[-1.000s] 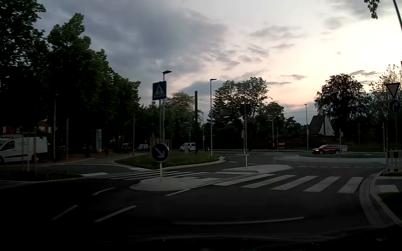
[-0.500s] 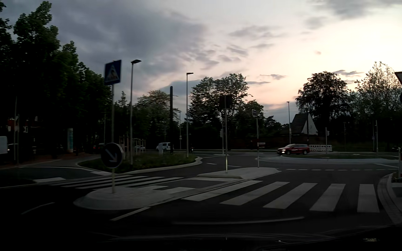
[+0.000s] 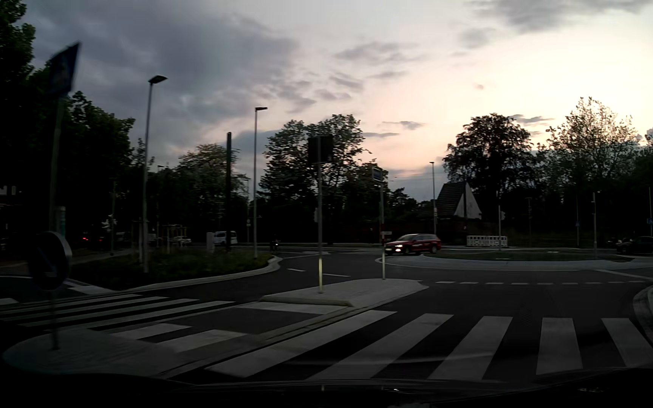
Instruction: Follow the waypoints while adhering to traffic rules and regulations
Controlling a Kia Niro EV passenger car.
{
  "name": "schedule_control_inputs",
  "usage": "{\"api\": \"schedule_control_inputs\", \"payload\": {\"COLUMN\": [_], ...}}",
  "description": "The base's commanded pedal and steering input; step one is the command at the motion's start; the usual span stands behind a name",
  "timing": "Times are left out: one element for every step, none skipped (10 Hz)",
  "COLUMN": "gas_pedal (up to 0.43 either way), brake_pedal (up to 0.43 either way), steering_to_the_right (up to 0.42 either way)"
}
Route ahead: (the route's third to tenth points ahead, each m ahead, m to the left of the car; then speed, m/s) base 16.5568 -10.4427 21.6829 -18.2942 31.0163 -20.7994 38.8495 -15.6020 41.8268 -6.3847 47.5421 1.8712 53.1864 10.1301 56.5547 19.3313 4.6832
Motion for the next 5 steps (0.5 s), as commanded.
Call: {"api": "schedule_control_inputs", "payload": {"gas_pedal": [0.0, 0.0, 0.0, 0.0, 0.0], "brake_pedal": [0.0, 0.012, 0.067, 0.134, 0.152], "steering_to_the_right": [0.207, 0.216, 0.225, 0.234, 0.238]}}
